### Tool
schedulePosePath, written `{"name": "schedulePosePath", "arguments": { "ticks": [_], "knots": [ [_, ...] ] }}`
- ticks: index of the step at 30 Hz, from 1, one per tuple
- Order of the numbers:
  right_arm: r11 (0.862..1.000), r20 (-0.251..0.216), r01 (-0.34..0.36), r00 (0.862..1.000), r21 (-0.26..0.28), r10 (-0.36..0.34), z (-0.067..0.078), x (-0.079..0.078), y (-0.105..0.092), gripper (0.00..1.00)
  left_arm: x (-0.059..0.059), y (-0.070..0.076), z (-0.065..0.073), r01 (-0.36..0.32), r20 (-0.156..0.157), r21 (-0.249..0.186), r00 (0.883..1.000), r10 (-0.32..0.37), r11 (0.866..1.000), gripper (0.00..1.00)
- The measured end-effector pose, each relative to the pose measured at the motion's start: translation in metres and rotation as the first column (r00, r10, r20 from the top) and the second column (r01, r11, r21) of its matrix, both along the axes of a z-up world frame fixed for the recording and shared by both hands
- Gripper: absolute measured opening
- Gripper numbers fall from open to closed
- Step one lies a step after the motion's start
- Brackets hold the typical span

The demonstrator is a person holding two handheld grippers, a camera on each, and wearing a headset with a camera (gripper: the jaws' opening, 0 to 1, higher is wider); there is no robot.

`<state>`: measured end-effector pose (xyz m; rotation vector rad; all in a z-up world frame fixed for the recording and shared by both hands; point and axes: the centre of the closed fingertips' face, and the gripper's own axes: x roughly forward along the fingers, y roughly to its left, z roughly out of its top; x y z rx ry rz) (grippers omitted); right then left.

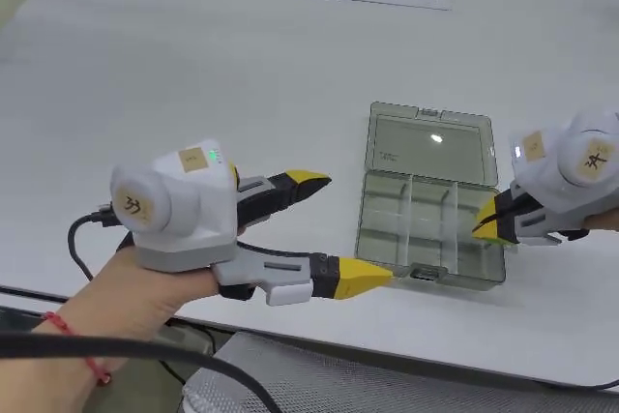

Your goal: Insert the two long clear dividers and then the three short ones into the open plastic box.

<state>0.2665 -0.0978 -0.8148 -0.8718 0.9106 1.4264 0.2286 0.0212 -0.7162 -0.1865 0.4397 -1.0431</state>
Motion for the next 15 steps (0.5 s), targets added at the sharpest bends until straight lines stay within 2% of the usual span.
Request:
{"name": "schedulePosePath", "arguments": {
  "ticks": [6, 15],
  "knots": [
    [0.999, 0.012, -0.019, 1.0, -0.03, 0.019, -0.006, 0.0005, -0.0007, 0.02, -0.001, -0.0011, 0.0013, 0.003, 0.002, 0.0, 1.0, -0.003, 1.0, 0.79],
    [1.0, 0.018, -0.013, 1.0, -0.023, 0.013, -0.0079, 0.003, -0.0031, 0.02, -0.0016, 0.0012, 0.002, 0.001, 0.005, 0.005, 1.0, -0.001, 1.0, 0.79]
  ]
}}
